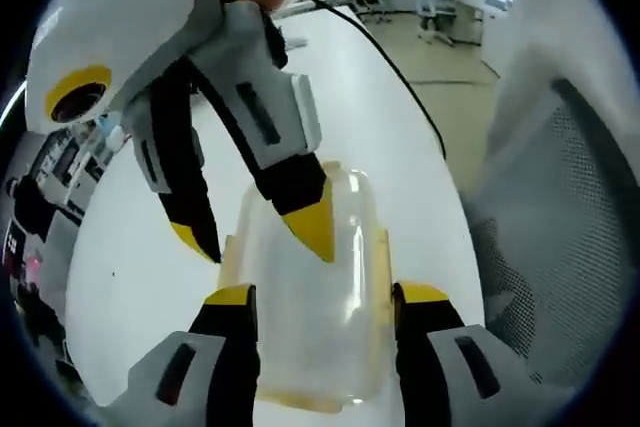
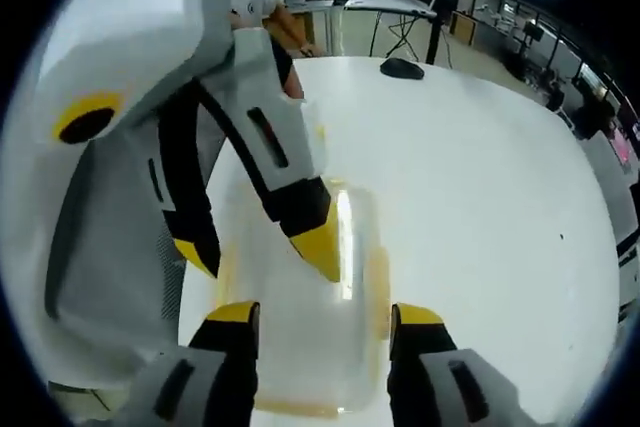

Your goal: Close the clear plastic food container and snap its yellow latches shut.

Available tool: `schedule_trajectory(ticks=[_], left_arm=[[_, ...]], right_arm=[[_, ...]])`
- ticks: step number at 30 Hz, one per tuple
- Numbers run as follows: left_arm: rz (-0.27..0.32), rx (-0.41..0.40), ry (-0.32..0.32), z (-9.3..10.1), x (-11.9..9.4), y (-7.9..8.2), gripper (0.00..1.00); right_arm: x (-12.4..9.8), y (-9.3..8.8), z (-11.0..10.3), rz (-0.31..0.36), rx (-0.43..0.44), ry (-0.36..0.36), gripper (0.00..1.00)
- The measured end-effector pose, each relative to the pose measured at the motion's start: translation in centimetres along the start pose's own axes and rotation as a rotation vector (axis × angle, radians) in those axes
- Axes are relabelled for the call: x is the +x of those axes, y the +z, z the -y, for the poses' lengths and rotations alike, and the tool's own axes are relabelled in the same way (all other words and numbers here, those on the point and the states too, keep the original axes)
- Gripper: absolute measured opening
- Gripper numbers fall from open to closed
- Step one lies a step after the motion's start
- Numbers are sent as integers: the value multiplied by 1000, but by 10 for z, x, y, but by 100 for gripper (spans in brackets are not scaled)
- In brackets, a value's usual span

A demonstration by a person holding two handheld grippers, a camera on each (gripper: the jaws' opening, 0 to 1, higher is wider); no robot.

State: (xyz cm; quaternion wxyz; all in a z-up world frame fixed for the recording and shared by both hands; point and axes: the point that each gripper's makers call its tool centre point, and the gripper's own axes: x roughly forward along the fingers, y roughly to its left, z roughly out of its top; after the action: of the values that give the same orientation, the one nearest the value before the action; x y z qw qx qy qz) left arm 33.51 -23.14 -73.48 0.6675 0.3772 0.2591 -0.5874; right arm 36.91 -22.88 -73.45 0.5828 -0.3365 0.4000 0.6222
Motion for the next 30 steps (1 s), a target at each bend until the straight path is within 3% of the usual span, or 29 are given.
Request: schedule_trajectory(ticks=[5,10,12,13,18,22,30], left_arm=[[-33,84,18,1,4,-2,54],[-46,47,26,-2,5,1,53],[-25,-38,34,-3,5,4,53],[-24,-42,32,-3,5,5,53],[-47,-29,45,-3,7,5,53],[-81,34,61,-2,9,3,53],[-111,54,92,-1,11,2,51]], right_arm=[[2,-1,1,-24,18,25,51],[4,-2,1,-79,8,56,50],[5,-1,1,-95,-5,65,50],[5,-2,1,-99,-7,68,50],[5,-2,1,-99,-10,81,50],[5,-2,0,-108,-11,86,49],[7,-3,1,-115,-6,119,49]])
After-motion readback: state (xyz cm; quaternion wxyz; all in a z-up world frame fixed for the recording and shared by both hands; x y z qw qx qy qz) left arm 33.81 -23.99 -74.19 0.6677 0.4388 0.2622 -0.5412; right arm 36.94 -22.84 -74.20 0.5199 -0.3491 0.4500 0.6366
